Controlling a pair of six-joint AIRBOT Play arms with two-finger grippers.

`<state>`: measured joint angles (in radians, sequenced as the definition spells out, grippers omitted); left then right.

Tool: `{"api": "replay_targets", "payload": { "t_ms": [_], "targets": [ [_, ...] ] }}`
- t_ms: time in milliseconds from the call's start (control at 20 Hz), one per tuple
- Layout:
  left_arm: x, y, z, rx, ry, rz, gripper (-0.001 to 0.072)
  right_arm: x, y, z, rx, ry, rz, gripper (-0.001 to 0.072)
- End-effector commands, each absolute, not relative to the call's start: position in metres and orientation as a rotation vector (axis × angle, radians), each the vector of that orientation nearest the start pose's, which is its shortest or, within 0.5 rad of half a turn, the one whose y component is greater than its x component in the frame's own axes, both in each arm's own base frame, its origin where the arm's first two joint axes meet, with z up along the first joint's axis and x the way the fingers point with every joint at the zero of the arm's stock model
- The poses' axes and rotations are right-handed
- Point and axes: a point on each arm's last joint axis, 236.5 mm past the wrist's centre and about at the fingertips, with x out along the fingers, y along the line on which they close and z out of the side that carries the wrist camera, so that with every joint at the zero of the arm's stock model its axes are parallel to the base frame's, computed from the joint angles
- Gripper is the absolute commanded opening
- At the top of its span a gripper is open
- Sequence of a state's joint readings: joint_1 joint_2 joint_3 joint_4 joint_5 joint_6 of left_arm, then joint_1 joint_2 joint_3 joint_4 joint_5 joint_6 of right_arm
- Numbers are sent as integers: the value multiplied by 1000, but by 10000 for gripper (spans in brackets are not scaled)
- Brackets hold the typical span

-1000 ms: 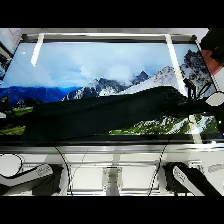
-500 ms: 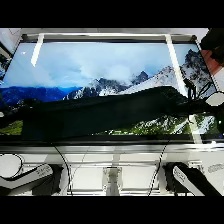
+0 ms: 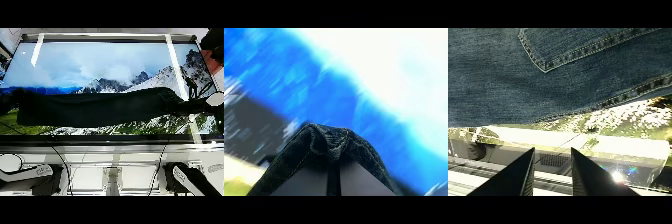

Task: Fold the clothes and pants, and hang the long-sleeved shirts on hangers.

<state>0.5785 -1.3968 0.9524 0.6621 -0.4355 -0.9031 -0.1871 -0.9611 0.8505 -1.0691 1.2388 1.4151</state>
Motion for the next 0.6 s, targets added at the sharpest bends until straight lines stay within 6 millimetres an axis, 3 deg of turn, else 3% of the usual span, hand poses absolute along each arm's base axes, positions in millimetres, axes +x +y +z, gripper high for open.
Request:
{"api": "replay_targets", "payload": {
  "t_ms": [0,50,150,300,350,400,550],
  "targets": [
    [488,185,4,-571,588,204,43,300,53,28,450,1241,223,249],
    [491,184,1,-576,596,194,179,299,53,28,451,1242,222,249],
    [487,195,1,-584,592,212,290,302,51,28,451,1230,211,250],
    [472,205,-3,-631,622,195,305,332,39,36,464,1105,145,346],
    [466,205,-5,-652,637,178,315,347,31,38,435,1042,114,346],
    [459,205,-6,-673,652,160,435,363,20,41,410,977,74,347],
    [435,202,-14,-698,732,99,445,384,-11,23,352,987,-38,347]
  ]
}}
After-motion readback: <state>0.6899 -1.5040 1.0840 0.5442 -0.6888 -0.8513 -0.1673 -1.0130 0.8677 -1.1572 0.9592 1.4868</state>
